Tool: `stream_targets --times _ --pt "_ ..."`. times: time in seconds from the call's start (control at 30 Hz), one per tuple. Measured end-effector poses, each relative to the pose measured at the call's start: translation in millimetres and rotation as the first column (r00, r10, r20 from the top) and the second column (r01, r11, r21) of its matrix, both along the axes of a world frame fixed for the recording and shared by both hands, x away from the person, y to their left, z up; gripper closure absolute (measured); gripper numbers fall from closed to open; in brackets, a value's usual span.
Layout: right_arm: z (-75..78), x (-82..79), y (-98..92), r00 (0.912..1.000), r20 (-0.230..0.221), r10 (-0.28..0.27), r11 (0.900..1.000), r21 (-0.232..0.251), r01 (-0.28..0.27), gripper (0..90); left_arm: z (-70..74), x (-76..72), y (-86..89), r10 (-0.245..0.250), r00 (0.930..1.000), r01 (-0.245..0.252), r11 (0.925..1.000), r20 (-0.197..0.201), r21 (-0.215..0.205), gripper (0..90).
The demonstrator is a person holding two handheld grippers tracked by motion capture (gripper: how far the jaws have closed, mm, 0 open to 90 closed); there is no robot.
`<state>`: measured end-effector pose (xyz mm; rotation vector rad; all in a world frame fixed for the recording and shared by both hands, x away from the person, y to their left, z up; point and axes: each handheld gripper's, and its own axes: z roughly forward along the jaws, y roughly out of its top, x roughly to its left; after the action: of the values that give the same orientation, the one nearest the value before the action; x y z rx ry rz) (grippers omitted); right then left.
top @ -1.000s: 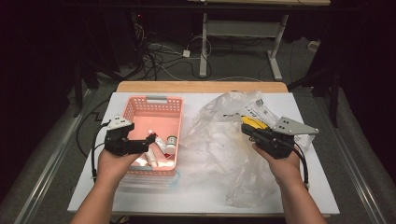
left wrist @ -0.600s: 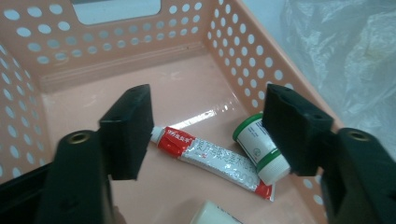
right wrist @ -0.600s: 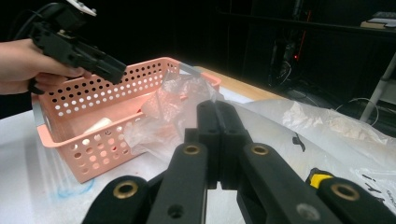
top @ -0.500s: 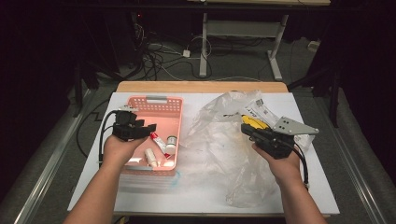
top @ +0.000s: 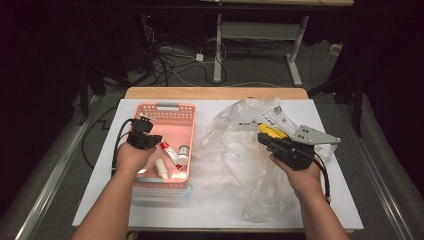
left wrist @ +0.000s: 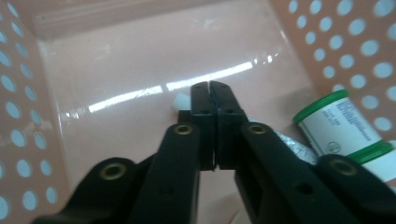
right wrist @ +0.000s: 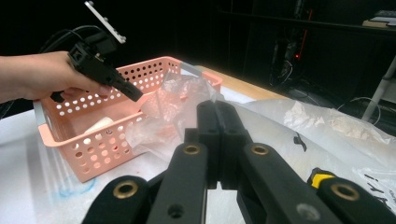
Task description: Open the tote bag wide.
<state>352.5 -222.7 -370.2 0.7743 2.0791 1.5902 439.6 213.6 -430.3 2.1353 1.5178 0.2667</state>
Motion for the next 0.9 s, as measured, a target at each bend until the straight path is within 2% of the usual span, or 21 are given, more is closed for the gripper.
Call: stream_targets --times 0.13,0.3,0.4,0.67,0.9 --pt "-0.5 0.0 0.6 1.0 -0.002 0.001 1.0 -0.003 -0.001 90.0 -5.5 8.4 -1.4 0.016 0.9979 -0.011 0.9971 -0.062 0.075 87.7" --pt "-0.4 -0.2 0.4 1.0 -0.001 0.001 1.0 -0.004 -0.001 90.0 -12.9 16.3 -5.7 0.008 0.9941 0.005 0.9936 -0.108 0.113 87.6" --pt "-0.5 -0.1 0.3 1.0 -0.001 0.0 1.0 -0.004 0.0 90.0 -14.6 20.5 -6.6 0.016 0.9932 -0.002 0.9923 -0.115 0.124 87.6" --pt "-0.9 -0.4 1.5 1.0 -0.001 0.002 1.0 -0.006 -0.002 90.0 -14.0 35.1 -18.2 -0.003 0.9944 0.018 0.9897 -0.105 0.142 87.6" --pt "-1.4 -0.2 0.7 1.0 -0.005 -0.001 1.0 -0.006 0.001 90.0 -16.6 46.2 -34.2 -0.042 0.9946 0.055 0.9885 -0.095 0.141 87.5"
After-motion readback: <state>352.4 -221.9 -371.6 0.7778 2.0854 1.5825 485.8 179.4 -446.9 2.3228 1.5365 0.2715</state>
